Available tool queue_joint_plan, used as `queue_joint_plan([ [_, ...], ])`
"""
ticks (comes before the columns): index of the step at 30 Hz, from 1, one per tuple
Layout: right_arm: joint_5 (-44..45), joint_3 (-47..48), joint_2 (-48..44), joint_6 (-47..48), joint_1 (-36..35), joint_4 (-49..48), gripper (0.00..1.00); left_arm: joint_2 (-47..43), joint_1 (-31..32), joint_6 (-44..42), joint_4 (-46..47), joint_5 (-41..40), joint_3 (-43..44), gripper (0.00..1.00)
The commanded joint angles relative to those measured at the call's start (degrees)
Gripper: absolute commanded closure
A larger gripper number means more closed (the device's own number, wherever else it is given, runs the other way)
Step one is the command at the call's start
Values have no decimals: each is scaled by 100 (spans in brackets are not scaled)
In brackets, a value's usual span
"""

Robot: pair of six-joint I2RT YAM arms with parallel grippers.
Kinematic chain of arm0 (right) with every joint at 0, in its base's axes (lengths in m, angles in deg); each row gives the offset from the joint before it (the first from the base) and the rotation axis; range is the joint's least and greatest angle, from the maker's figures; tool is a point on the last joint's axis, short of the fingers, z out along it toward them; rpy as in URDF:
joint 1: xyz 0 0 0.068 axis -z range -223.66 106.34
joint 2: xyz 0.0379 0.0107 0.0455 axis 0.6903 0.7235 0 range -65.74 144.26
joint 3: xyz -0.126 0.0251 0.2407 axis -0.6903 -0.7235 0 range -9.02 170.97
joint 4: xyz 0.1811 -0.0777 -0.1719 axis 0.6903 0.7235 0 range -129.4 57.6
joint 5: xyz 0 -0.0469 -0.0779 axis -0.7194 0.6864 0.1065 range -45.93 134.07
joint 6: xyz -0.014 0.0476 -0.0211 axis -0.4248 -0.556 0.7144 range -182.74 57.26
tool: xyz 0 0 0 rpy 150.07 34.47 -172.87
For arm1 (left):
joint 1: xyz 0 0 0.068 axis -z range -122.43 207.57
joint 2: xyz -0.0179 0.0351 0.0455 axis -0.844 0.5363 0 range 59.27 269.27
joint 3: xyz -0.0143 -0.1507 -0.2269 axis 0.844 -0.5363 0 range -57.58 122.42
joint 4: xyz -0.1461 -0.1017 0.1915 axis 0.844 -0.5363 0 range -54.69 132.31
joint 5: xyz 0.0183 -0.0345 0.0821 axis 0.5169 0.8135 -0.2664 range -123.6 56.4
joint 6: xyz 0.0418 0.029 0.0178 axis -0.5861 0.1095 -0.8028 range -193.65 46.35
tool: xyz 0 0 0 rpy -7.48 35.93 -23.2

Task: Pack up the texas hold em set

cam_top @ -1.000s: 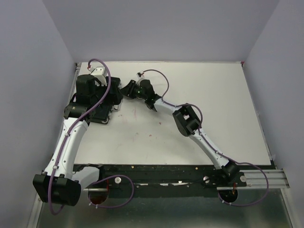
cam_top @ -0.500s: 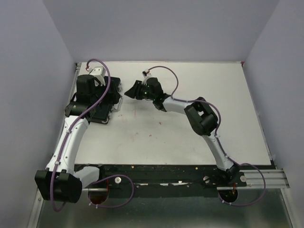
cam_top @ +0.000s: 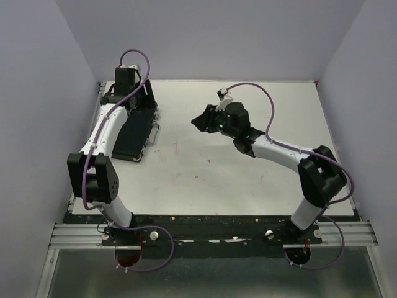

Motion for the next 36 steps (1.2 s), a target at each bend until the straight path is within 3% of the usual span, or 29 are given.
queue_joint_plan([
  [1,493,-545,-908,645,49,813,52,1213,-21,328,-472,-365,1376,28],
  [8,810,-1222,-2121,970,84,1298,51,2955,-29,661,-1220,-497,3391,29],
  [20,1249,-1741,-2914,1032,84,1658,51,3941,-29,1005,-1167,-137,3313,29],
  [27,1329,-1750,-2844,962,206,1782,51,3065,-21,785,-791,-137,3033,28],
  [36,680,-1960,-2685,611,1102,1782,49,569,32,302,527,-146,794,21],
])
